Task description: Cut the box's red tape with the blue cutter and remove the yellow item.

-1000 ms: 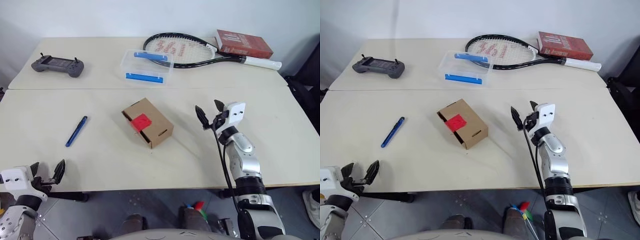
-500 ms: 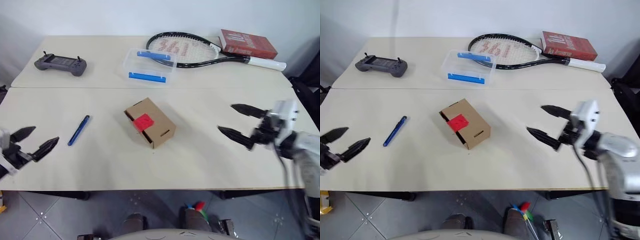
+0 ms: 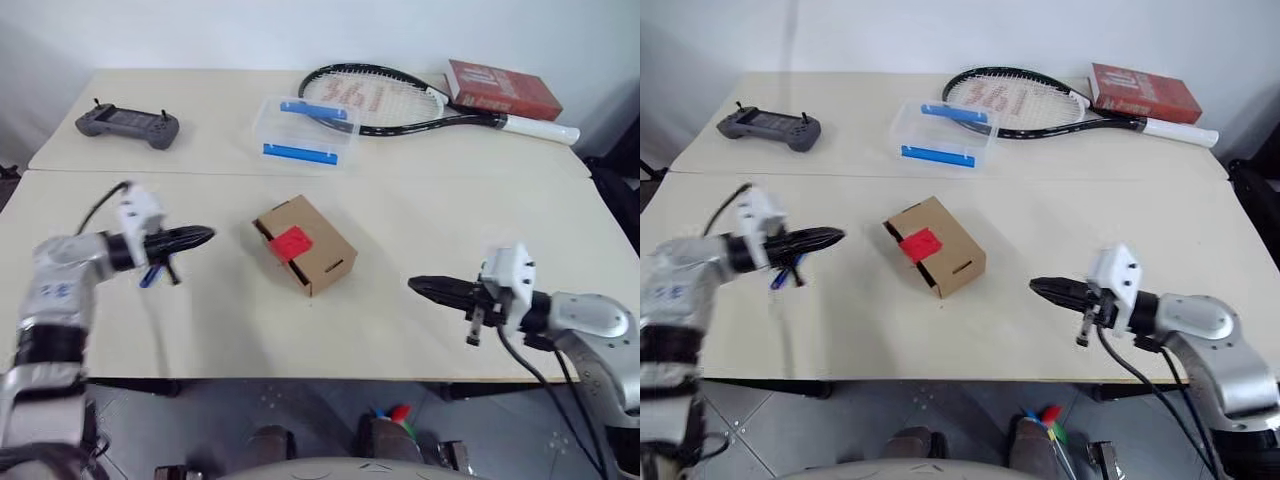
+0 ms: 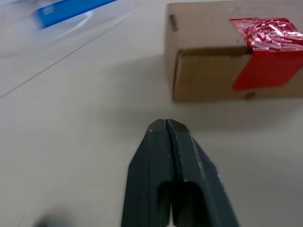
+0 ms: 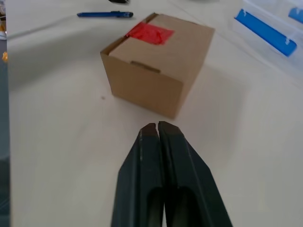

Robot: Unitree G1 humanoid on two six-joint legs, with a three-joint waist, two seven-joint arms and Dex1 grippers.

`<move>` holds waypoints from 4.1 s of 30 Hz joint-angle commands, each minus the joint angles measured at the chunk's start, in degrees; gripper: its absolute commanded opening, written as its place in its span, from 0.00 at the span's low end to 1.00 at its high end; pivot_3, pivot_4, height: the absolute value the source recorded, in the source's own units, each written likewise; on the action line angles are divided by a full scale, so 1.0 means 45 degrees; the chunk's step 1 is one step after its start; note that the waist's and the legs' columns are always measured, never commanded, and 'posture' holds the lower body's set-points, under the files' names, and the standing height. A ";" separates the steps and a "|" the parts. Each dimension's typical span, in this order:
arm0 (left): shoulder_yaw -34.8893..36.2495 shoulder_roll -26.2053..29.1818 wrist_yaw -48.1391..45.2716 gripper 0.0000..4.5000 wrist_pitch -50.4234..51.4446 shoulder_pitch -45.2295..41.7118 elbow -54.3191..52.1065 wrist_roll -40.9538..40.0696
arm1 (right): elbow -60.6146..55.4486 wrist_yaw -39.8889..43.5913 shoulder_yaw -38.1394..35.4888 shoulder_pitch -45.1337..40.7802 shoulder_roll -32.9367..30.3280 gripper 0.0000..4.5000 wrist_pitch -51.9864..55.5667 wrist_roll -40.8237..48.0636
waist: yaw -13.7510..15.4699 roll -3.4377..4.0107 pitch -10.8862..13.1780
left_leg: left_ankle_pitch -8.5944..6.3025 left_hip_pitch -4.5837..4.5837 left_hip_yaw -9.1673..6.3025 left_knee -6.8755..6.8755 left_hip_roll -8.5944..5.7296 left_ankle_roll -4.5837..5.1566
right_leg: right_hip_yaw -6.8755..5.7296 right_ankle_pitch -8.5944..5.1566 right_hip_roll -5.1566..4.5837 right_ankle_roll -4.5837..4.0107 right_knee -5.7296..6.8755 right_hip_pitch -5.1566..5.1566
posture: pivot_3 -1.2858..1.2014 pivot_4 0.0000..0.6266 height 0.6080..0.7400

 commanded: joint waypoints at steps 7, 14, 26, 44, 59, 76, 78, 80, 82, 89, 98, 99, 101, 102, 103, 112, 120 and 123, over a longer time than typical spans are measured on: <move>-0.1609 -0.2016 0.0250 0.01 -0.2413 -0.3694 0.4994 0.2560 | 0.0515 -0.2089 0.3227 -0.2039 0.1997 0.00 0.2074 -0.1979 | -0.0163 -0.0011 -0.0004 | -0.0004 -0.0014 0.0002 0.0007 0.0002 0.0008 | -0.0020 0.0006 -0.0001 0.0003 -0.0004 -0.0004 | 0.52 0.24 1.00; -0.1381 -0.1706 -0.2529 0.01 -0.1129 -0.3088 0.3587 0.1774 | 0.1792 -0.3389 0.3431 -0.3154 0.3561 0.00 0.2567 -0.2546 | -0.0336 -0.0012 -0.0003 | -0.0004 -0.0034 -0.0009 0.0014 0.0014 0.0008 | -0.0052 0.0006 -0.0001 0.0003 -0.0002 -0.0014 | 0.52 0.24 1.00; -0.1408 -0.0561 -0.2580 0.01 0.5558 0.2959 -0.7682 -0.0643 | 0.6492 -0.2592 0.2288 -0.5682 0.2006 0.00 -0.0068 -0.4352 | -0.0258 0.0011 0.0009 | -0.0009 -0.0117 -0.0106 0.0135 0.0024 0.0001 | -0.0077 0.0005 -0.0016 0.0000 0.0059 -0.0028 | 0.52 0.24 1.00; -0.2558 -0.2186 -0.2491 0.01 0.1796 -0.3454 0.2825 0.1791 | 0.0289 -0.2377 0.2855 -0.2980 0.1822 0.00 0.6255 -0.1317 | -0.0001 0.0029 0.0027 | -0.0007 -0.0188 -0.0104 0.0209 0.0009 0.0002 | -0.0103 0.0017 -0.0009 -0.0018 0.0098 -0.0077 | 0.52 0.24 1.00; -0.3375 -0.3793 -0.1798 0.01 0.6355 0.0651 -0.4673 0.0796 | 0.5305 -0.0682 0.2832 -0.6155 0.1156 0.00 0.3344 -0.2746 | -0.0239 0.0031 0.0026 | -0.0009 -0.0224 -0.0088 0.0225 0.0012 0.0005 | -0.0084 0.0018 -0.0022 -0.0018 0.0151 -0.0142 | 0.52 0.24 1.00; -0.1703 -0.3103 -0.0714 0.01 0.7938 0.1346 -0.7608 -0.0765 | 1.0298 0.2592 0.1877 -0.7483 0.0071 0.00 -0.0431 -0.3700 | -0.0219 0.0041 0.0033 | -0.0008 -0.0218 -0.0073 0.0304 0.0023 0.0004 | -0.0048 0.0023 -0.0023 -0.0026 0.0210 -0.0143 | 0.52 0.24 1.00; -0.0572 -0.2186 -0.1054 0.07 0.8171 0.1589 -0.8081 -0.1672 | 0.9860 0.3441 0.1317 -0.6882 -0.0739 0.06 -0.0567 -0.3196 | -0.0208 0.0043 0.0033 | -0.0009 -0.0244 -0.0100 0.0305 0.0024 0.0005 | -0.0059 0.0023 -0.0022 -0.0026 0.0201 -0.0152 | 0.52 0.24 1.00; 0.0287 -0.1492 -0.1034 0.14 0.8229 0.1941 -0.8341 -0.2144 | 0.9362 0.4203 0.0833 -0.6306 -0.1220 0.13 -0.0662 -0.2636 | -0.0263 0.0044 0.0032 | -0.0010 -0.0241 -0.0096 0.0285 0.0025 0.0005 | -0.0060 0.0022 -0.0021 -0.0026 0.0181 -0.0151 | 0.52 0.24 1.00; 0.2377 -0.0863 -0.0222 0.27 0.7210 0.2999 -0.8262 -0.2215 | 0.7939 0.4883 -0.0494 -0.5439 -0.1594 0.27 0.1259 -0.0693 | -0.0362 0.0048 0.0031 | -0.0010 -0.0217 -0.0080 0.0252 0.0034 0.0003 | -0.0055 0.0022 -0.0020 -0.0026 0.0170 -0.0147 | 0.52 0.24 1.00; 0.8861 -0.0253 0.0893 0.74 0.4942 0.9536 -0.8220 -0.2499 | 0.2701 0.3475 -0.2665 -0.2832 0.0400 0.80 0.0800 0.2107 | -0.0705 0.0046 0.0033 | -0.0024 -0.0116 -0.0074 0.0195 0.0072 -0.0023 | -0.0030 0.0031 -0.0013 -0.0051 0.0184 -0.0141 | 0.52 0.24 1.00; 1.3015 -0.0779 0.2339 1.00 0.3118 1.3687 -0.6618 -0.2882 | 0.1092 0.3919 -0.1530 -0.2369 0.2408 1.00 -0.1033 0.2609 | 0.0055 0.0016 0.0023 | -0.0052 -0.0141 -0.0115 0.0266 0.0068 0.0024 | -0.0015 0.0044 -0.0051 -0.0068 0.0152 -0.0124 | 0.52 0.24 1.00; 1.3028 -0.0847 0.2407 1.00 0.3023 1.3838 -0.6721 -0.2943 | 0.1050 0.3985 -0.1468 -0.2326 0.2426 1.00 -0.1189 0.2603 | 0.0079 0.0009 0.0019 | -0.0057 -0.0141 -0.0116 0.0276 0.0071 0.0024 | -0.0015 0.0046 -0.0054 -0.0072 0.0155 -0.0124 | 0.52 0.24 1.00; 1.2981 -0.1039 0.2492 1.00 0.3347 1.3983 -0.7277 -0.3464 | 0.0996 0.4190 -0.1377 -0.2218 0.2331 1.00 -0.1314 0.2644 | 0.0079 0.0004 0.0015 | -0.0059 -0.0141 -0.0120 0.0279 0.0073 0.0024 | -0.0015 0.0049 -0.0057 -0.0075 0.0158 -0.0122 | 0.52 0.24 1.00; 1.2919 -0.1086 0.2528 1.00 0.3455 1.4056 -0.7495 -0.3628 | 0.0996 0.4248 -0.1347 -0.2187 0.2284 1.00 -0.1383 0.2646 | 0.0073 -0.0003 0.0012 | -0.0062 -0.0142 -0.0120 0.0279 0.0086 0.0024 | -0.0014 0.0051 -0.0059 -0.0076 0.0159 -0.0123 | 0.52 0.24 1.00; 1.2731 -0.1124 0.2574 1.00 0.3648 1.4021 -0.7926 -0.3854 | 0.1019 0.4325 -0.1348 -0.2154 0.2235 1.00 -0.1461 0.2650 | 0.0056 -0.0007 0.0009 | -0.0064 -0.0142 -0.0120 0.0279 0.0094 0.0021 | -0.0015 0.0051 -0.0058 -0.0076 0.0161 -0.0123 | 0.52 0.24 1.00; 0.7091 0.0041 0.6861 1.00 0.7432 0.8841 -0.9553 -0.2441 | 0.2064 0.5829 -0.2895 -0.1411 -0.0206 1.00 -0.1478 0.2956 | 0.0005 0.0011 0.0010 | -0.0063 -0.0132 -0.0142 0.0300 0.0049 0.0020 | -0.0018 0.0060 -0.0028 -0.0076 0.0173 -0.0086 | 0.52 0.24 1.00; 0.5403 -0.0074 0.7726 1.00 0.7110 0.7327 -0.6959 -0.1344 | 0.0682 0.5034 -0.2887 -0.0447 -0.0019 1.00 -0.1477 0.3127 | -0.0390 0.0006 0.0009 | -0.0074 -0.0101 0.0067 0.0200 0.0077 -0.0008 | -0.0022 0.0058 0.0000 -0.0078 0.0184 -0.0163 | 0.52 0.24 1.00; 0.5349 0.0024 0.7652 1.00 0.7373 0.7429 -0.6615 -0.1341 | 0.0395 0.4635 -0.3059 -0.0175 0.0027 1.00 -0.1496 0.3156 | -0.0250 0.0003 0.0007 | -0.0074 -0.0104 0.0085 0.0215 0.0076 -0.0006 | -0.0020 0.0059 -0.0008 -0.0076 0.0170 -0.0158 | 0.52 0.24 1.00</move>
